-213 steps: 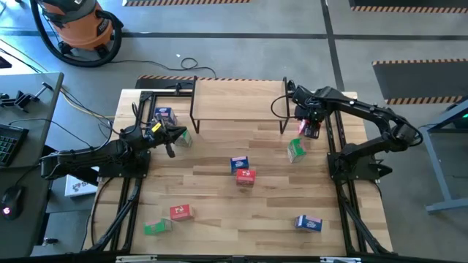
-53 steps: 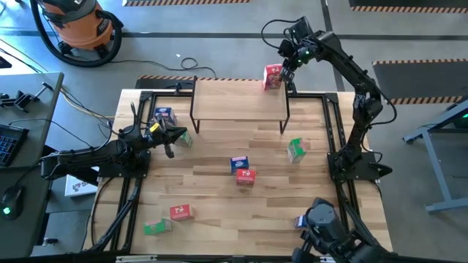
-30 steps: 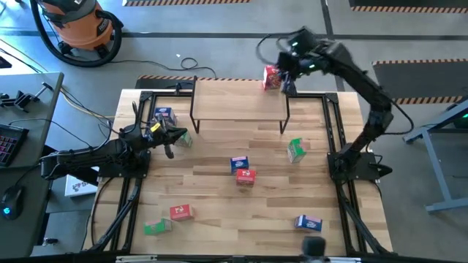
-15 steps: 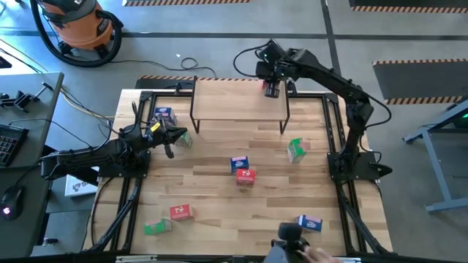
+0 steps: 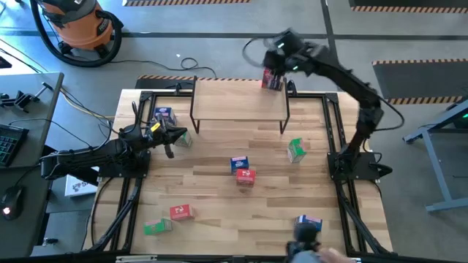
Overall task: Stack cereal on shelf
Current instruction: Adjust the red cereal box on the shelf
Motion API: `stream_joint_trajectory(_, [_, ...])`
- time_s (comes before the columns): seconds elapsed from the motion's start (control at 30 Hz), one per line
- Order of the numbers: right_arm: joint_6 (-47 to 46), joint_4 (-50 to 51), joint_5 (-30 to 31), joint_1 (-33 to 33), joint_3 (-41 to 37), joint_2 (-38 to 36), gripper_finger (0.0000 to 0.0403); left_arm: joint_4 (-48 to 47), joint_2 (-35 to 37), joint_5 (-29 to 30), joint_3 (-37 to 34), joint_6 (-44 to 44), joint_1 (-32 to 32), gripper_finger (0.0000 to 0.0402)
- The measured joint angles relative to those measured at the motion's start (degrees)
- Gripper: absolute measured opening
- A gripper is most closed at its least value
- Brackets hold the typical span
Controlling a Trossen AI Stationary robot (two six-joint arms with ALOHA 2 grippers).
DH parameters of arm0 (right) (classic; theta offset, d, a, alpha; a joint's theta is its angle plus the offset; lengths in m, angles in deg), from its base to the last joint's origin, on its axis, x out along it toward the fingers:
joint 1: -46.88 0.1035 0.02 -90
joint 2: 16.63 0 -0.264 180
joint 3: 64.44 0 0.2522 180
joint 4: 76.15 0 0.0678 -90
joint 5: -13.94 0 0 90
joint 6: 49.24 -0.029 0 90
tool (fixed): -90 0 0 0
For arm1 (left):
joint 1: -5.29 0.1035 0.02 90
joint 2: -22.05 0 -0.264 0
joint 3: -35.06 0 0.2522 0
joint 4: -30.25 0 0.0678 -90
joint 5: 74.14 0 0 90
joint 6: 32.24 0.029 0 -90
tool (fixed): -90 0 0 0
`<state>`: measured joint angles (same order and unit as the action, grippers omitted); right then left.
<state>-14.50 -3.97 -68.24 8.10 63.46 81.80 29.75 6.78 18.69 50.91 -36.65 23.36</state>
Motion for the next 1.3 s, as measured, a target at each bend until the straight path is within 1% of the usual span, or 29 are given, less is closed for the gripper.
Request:
stream_joint_trajectory(0.07, [-1.0, -1.5, -1.1, -3.9, 0.0, -1.2, 0.0000, 0.0, 0.0, 0.0, 0.0, 0.0, 0.0, 0.0000])
stream_joint_trajectory(0.1, [-1.7, -1.8, -2.8, -6.2, -0.1, -1.4, 0.0000, 0.0, 0.0, 0.0, 0.0, 0.0, 0.0, 0.0000])
stream_joint_trajectory(0.17, [-3.1, -2.1, -10.3, -11.1, -0.1, -1.4, 0.0000, 0.0, 0.0, 0.0, 0.0, 0.0, 0.0, 0.0000])
stream_joint_trajectory(0.27, [-4.8, -3.5, -24.4, -18.5, -1.5, -0.6, 0.0000, 0.0, 0.0, 0.0, 0.0, 0.0, 0.0, 0.0000])
stream_joint_trajectory(0.33, [-6.2, -6.2, -30.6, -22.3, -4.3, 0.4, 0.0000, 0.0, 0.0, 0.0, 0.0, 0.0, 0.0, 0.0000])
stream_joint_trajectory(0.5, [-11.1, -19.5, -41.0, -27.5, -13.9, 1.0, 0.0000, 0.0, 0.0, 0.0, 0.0, 0.0, 0.0, 0.0000])
stream_joint_trajectory(0.67, [-16.7, -29.6, -48.2, -28.7, -22.6, 1.1, 0.0000, 0.0, 0.0, 0.0, 0.0, 0.1, 0.0, 0.0000])
stream_joint_trajectory(0.73, [-16.9, -31.6, -49.9, -28.7, -25.1, 1.0, 0.0000, 0.0, 0.0, 0.0, 0.0, 0.1, 0.0, 0.0000])
stream_joint_trajectory(0.87, [-18.2, -34.2, -50.6, -28.7, -28.0, 1.2, 0.0000, 0.0, 0.0, 0.0, 0.0, 0.1, 0.0, 0.0000])
stream_joint_trajectory(0.97, [-19.9, -34.2, -51.4, -28.7, -28.4, 2.0, 0.0000, 0.0, 0.0, 0.0, 0.0, 0.1, 0.0, 0.0000])
stream_joint_trajectory(1.13, [-26.0, -34.7, -51.2, -28.1, -28.4, 2.2, 0.0000, 0.0, 0.0, 0.0, 0.0, -0.5, 0.0, 0.0000])
stream_joint_trajectory(1.3, [-25.7, -36.7, -50.5, -28.2, -28.3, 1.8, 0.0000, 0.0, 0.0, 0.0, 0.0, -0.5, 0.0, 0.0000])
